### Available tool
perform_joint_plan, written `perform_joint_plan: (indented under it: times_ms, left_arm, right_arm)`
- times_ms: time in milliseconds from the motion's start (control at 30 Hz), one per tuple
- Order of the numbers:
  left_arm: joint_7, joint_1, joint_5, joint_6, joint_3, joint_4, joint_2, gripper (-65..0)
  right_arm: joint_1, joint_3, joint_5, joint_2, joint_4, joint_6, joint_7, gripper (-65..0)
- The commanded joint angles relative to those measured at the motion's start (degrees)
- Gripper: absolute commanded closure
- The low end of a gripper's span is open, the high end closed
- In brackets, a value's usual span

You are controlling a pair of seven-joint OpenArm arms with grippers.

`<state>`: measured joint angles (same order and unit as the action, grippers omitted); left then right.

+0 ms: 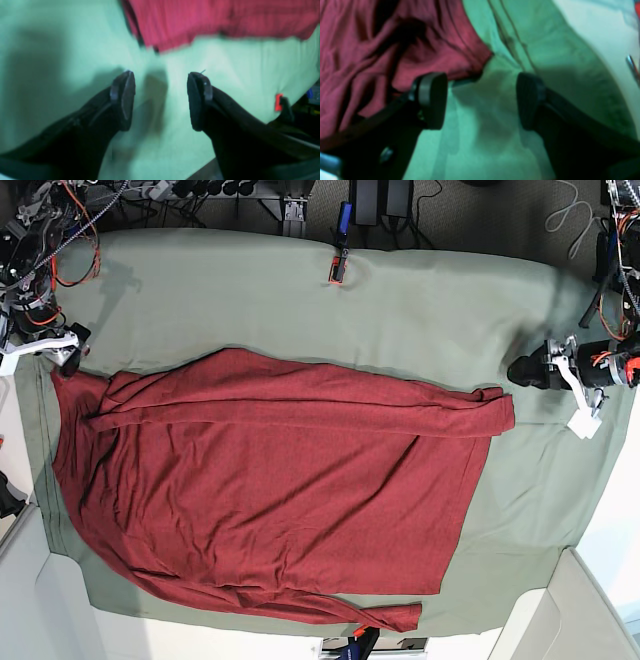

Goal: Fold the T-shirt properly
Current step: 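Release the fabric and regrasp the folded edge with both grippers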

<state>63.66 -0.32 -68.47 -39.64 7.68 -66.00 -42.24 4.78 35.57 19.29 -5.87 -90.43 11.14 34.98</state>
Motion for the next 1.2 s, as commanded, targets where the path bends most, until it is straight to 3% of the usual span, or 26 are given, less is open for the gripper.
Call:
perform_joint_plan:
  times_ms: [0, 167, 367, 467, 833, 1100, 1167]
  left_arm:
    - [-0.8, -0.8, -1.6, -0.4, 0.6, -0.9, -1.0, -36.1]
    - [-1.2, 0.5, -0.8, -0.4, 0.6, -0.9, 2.7, -36.1]
    - [-11.2, 0.2, 9.2, -0.4, 0.6, -0.9, 6.8, -36.1]
    - [-13.9, 0.0, 11.1, -0.4, 0.6, -0.9, 7.8, -36.1]
    - [-15.8, -5.6, 16.5, -0.4, 0.6, -0.9, 12.1, -36.1]
    - [-17.4, -5.7, 16.9, -0.4, 0.6, -0.9, 12.4, -36.1]
    - [-18.3, -5.7, 16.9, -0.4, 0.6, -0.9, 12.4, -36.1]
  right_arm:
    - [-1.2, 0.1, 0.9, -0.8, -0.7, 0.2, -1.6, -42.8]
    - [-1.7, 0.1, 0.9, -0.8, 1.9, 0.0, -4.8, -42.9]
    - [-4.8, -0.8, 1.5, -0.8, 5.0, 0.3, -5.0, -42.8]
    - [-5.5, -1.7, 1.5, -0.8, 5.9, 0.3, -5.0, -42.8]
    - [-6.2, -4.2, 1.1, -0.7, 5.9, 0.3, -5.0, -42.8]
    - [-6.3, -4.2, 1.2, -0.7, 6.1, 0.3, -5.0, -42.8]
    - [-6.3, -4.2, 1.4, -0.7, 6.1, 0.3, -5.2, -40.1]
